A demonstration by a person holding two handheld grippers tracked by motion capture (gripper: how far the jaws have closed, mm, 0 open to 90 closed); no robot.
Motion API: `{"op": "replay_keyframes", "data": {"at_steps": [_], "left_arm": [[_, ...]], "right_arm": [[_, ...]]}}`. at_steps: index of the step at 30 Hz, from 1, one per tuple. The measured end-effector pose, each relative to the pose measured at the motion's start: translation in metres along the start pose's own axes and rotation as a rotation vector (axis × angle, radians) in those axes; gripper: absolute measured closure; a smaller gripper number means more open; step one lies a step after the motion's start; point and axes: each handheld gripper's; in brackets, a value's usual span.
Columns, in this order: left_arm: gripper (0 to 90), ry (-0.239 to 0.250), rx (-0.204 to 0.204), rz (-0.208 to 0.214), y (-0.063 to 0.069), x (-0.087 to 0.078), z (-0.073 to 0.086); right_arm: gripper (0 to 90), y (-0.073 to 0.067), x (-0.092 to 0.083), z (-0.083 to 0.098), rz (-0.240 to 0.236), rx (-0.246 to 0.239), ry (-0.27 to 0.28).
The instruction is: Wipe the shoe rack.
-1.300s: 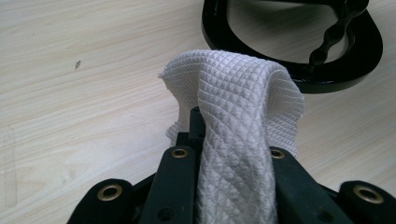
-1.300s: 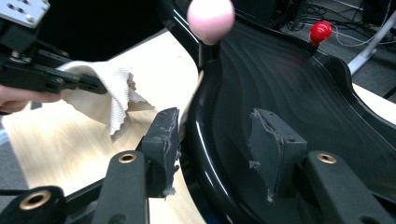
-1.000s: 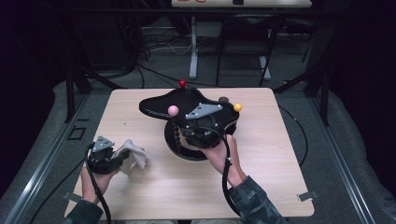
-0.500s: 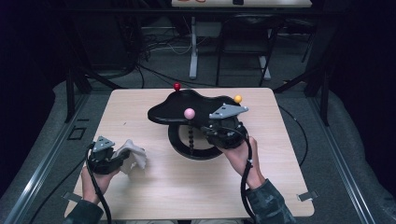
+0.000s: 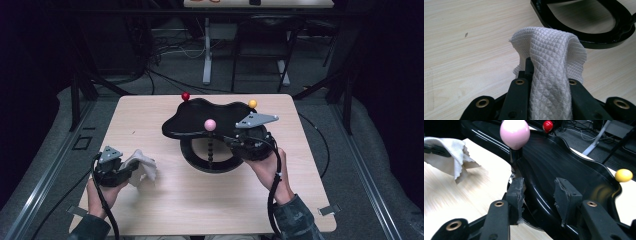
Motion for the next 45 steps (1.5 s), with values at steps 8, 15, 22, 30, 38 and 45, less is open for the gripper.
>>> {"op": "replay_keyframes", "data": {"at_steps": [8,15,22,30,38,45], "left_arm": [[81.4,-0.003,0.002,-0.001,0.0,0.0,0.0],[82.1,0.002,-0.003,0.0,0.002,0.001,-0.001],[82.0,-0.001,-0.004,0.001,0.002,0.002,0.0],[82.0,0.0,-0.003,-0.002,0.0,0.001,0.0],[82.0,0.0,0.0,0.002,0.002,0.001,-0.001],[82.1,0.002,-0.002,-0.001,0.001,0.0,-0.001]], "right_arm": [[55.0,0.012,-0.005,0.004,0.031,0.012,-0.009],[46.3,0.015,0.002,0.002,-0.009,0.08,0.035],[39.6,0.003,0.011,-0.018,-0.039,0.1,0.082],[44.0,-0.013,0.03,-0.038,-0.017,0.106,0.059],[60.3,-0.016,0.035,-0.04,-0.004,0.036,0.067],[60.5,-0.007,0.042,-0.042,-0.108,0.02,0.094]]}}
Point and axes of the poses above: each handheld gripper's, and its own axes: x roughly forward along the jaws, z roughly out of its underside, y roughly to its right, and after that the axes turned 9 degrees about -y, right-handed
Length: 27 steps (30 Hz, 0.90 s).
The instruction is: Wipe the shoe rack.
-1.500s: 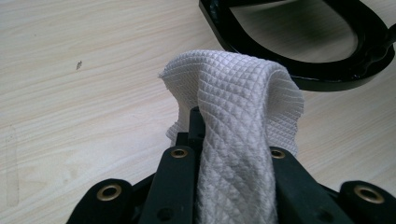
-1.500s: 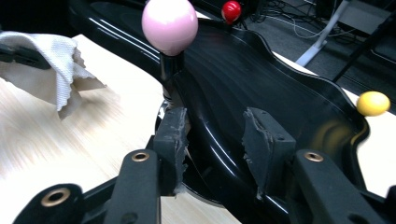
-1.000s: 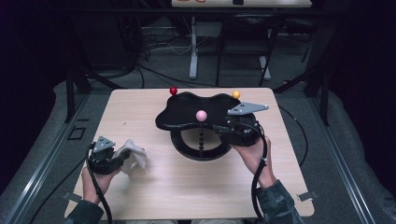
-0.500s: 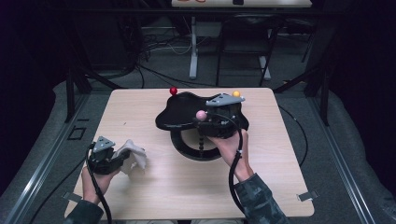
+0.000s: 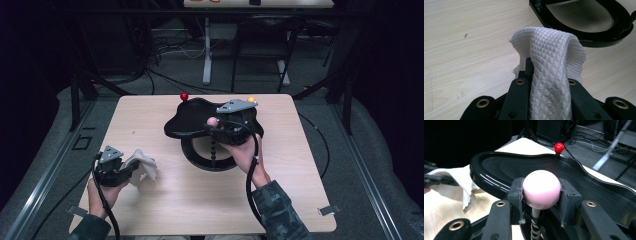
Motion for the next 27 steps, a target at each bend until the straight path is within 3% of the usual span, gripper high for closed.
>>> {"op": "replay_keyframes", "data": {"at_steps": [8,15,18,19,22,24,27], "left_arm": [[83.2,0.008,0.011,0.002,0.003,-0.002,-0.001],[84.0,0.04,0.008,0.012,0.008,-0.007,-0.005],[84.0,0.061,0.015,0.019,0.013,-0.009,-0.009],[83.9,0.07,0.017,0.021,0.016,-0.011,-0.011],[83.7,0.097,0.035,0.034,0.023,-0.015,-0.018],[83.7,0.115,0.047,0.041,0.029,-0.017,-0.022],[83.5,0.126,0.071,0.054,0.04,-0.019,-0.029]], "right_arm": [[60.3,0.0,0.012,-0.007,-0.093,-0.056,0.02],[60.2,-0.003,0.02,-0.012,-0.055,-0.05,0.03],[60.0,-0.007,0.023,-0.015,0.0,-0.042,0.018],[59.6,-0.007,0.023,-0.016,-0.015,-0.047,0.019],[51.5,-0.008,0.019,-0.015,0.009,-0.046,0.028],[54.6,-0.007,0.012,-0.015,0.013,-0.042,0.058],[59.6,-0.011,0.013,-0.016,0.024,-0.072,0.037]]}}
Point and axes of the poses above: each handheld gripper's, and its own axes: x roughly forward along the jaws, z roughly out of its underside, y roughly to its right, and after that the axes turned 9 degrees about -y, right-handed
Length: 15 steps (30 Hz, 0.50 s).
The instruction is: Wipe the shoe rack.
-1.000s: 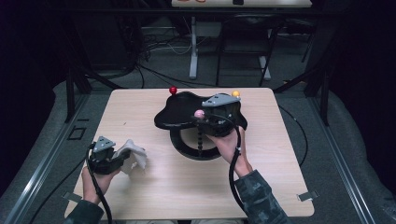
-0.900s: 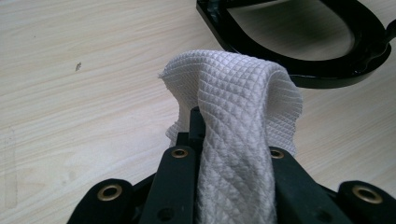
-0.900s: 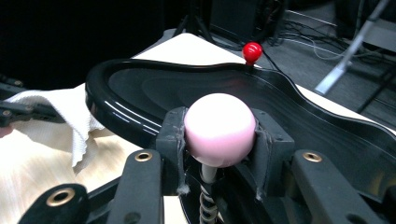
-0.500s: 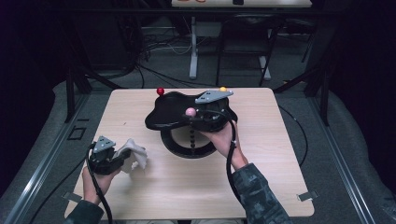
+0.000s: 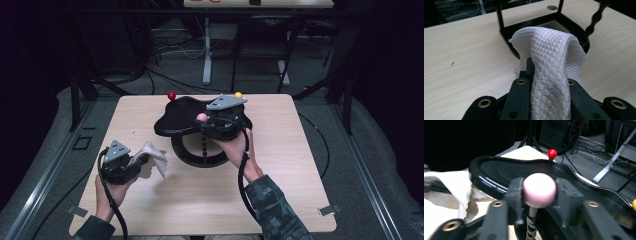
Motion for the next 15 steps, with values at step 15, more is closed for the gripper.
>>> {"op": "replay_keyframes", "data": {"at_steps": [15], "left_arm": [[84.1,0.084,0.066,0.028,0.036,0.002,-0.044]], "right_arm": [[60.4,-0.004,0.011,-0.008,0.059,-0.007,-0.008]]}}
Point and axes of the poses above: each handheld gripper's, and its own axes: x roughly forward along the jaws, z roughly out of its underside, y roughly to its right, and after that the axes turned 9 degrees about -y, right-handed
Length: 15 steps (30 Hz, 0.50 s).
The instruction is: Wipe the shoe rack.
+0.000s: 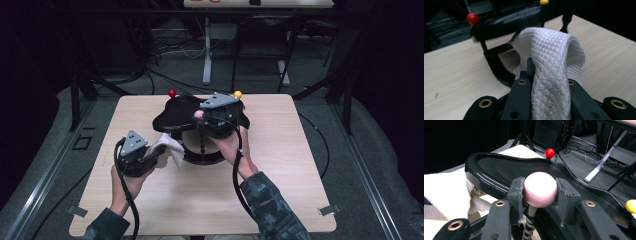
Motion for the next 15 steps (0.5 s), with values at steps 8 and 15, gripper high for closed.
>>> {"op": "replay_keyframes", "data": {"at_steps": [8,15], "left_arm": [[84.6,0.02,0.033,0.008,0.023,0.01,-0.032],[84.8,0.001,0.032,0.005,0.034,0.033,-0.051]], "right_arm": [[60.4,-0.001,0.0,0.001,-0.005,0.007,0.009],[60.5,-0.001,0.0,0.002,-0.001,0.014,0.009]]}}
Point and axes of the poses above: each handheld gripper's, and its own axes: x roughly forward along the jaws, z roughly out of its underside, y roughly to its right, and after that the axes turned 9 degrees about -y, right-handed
